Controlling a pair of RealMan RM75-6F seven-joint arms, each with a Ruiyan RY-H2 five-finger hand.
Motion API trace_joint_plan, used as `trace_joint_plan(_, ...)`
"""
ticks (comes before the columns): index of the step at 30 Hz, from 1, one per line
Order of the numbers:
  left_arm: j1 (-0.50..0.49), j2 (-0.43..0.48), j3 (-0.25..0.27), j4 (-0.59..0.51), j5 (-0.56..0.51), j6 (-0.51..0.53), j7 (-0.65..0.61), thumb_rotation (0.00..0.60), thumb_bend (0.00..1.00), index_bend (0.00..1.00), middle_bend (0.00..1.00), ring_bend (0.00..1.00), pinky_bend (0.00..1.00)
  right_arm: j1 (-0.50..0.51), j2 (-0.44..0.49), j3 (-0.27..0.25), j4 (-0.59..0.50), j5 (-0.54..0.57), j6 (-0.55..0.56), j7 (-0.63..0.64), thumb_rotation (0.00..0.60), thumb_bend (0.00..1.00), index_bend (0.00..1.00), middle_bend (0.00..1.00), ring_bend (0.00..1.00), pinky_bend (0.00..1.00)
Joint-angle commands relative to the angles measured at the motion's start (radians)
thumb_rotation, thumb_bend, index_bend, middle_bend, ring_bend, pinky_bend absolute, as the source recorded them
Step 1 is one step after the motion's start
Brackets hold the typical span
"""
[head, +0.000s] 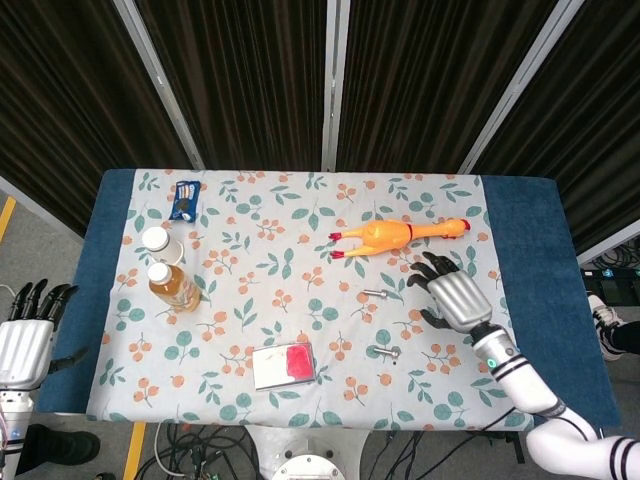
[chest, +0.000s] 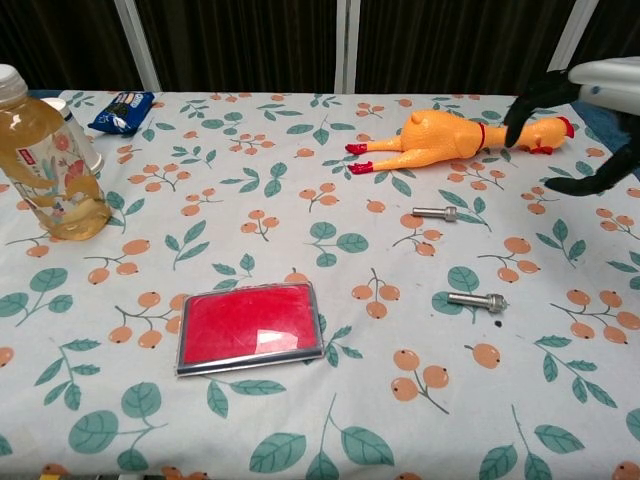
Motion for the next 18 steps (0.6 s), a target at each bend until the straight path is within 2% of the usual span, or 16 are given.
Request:
trace_joint_plan(1,0.000,0.000,0.000,0.002,-0.001,-0.002,-0.004,0.600,0.00,0.14,0.15,0.00,0.00,0.092,-0.112,0.028,0.065,0.109,-0.061,-0.142,0.600,0.23,0.35,0.16,0.00,0.03)
trace_joint_plan(10,0.001,0.001,0.001,0.012,-0.001,-0.004,-0.016,0.600,0.00,0.14,0.15,0.00,0.00,0.205,-0.284,0.026,0.199,0.278,-0.065,-0.358,0.600,0.26,0.36,0.14,0.00,0.00)
trace_joint_plan(18,0.005,0.002,0.004,0.020,-0.003,-0.004,-0.029,0.600,0.00,0.14,0.15,0.00,0.00,0.255,-0.362,0.006,0.269,0.354,-0.066,-0.414,0.600,0.27,0.37,0.14,0.00,0.00)
